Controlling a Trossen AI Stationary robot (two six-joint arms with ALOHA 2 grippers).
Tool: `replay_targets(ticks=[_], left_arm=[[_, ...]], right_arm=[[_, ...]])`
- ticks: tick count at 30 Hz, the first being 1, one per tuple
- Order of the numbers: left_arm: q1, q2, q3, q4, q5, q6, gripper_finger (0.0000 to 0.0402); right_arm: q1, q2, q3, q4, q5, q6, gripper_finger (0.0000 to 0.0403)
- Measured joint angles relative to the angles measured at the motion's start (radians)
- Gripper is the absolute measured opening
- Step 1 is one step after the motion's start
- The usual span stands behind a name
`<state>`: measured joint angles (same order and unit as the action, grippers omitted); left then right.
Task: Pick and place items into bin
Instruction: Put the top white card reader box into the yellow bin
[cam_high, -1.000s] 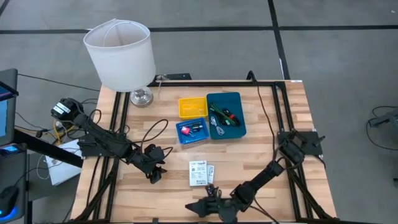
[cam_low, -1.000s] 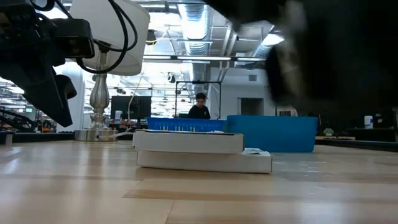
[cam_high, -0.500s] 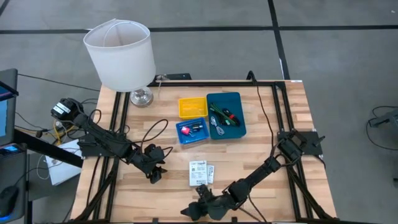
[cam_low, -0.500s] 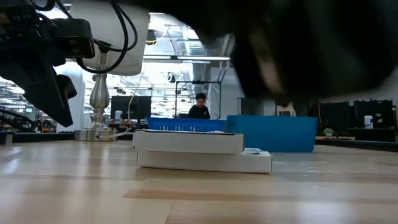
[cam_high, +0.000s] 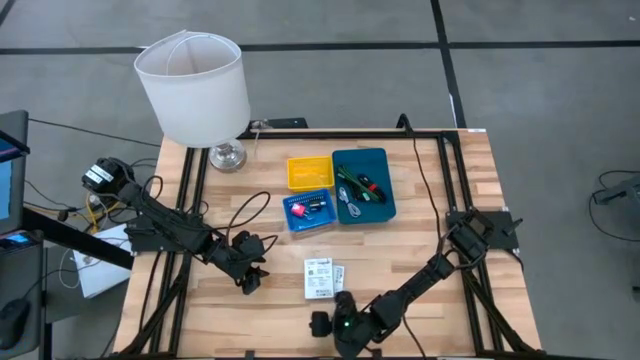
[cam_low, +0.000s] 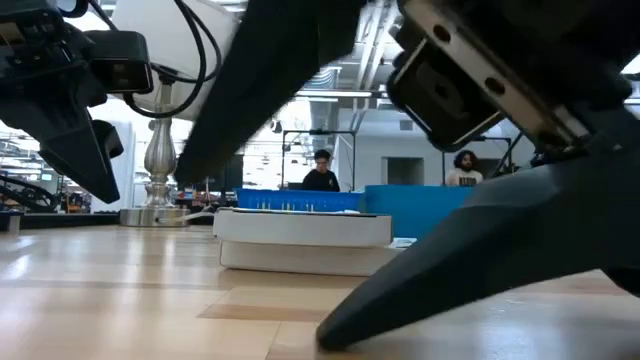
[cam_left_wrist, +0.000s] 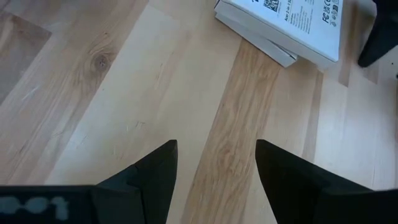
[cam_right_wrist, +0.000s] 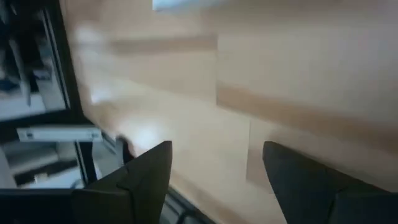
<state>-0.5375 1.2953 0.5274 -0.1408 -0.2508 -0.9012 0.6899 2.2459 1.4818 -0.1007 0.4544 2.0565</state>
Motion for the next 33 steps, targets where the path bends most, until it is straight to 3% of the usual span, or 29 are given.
replay_targets(ticks=[9,33], left_arm=[[0.000,0.000,0.000,0.000,-0.018,0.000,0.0205],[0.000,0.000,0.000,0.000,-0.023,0.000,0.0205]], right_arm=[[0.001,0.000,0.000,-0.012,0.124,0.049,0.0250],[-0.051,0.000,-0.002,-0.032,0.150,0.048,0.0249]])
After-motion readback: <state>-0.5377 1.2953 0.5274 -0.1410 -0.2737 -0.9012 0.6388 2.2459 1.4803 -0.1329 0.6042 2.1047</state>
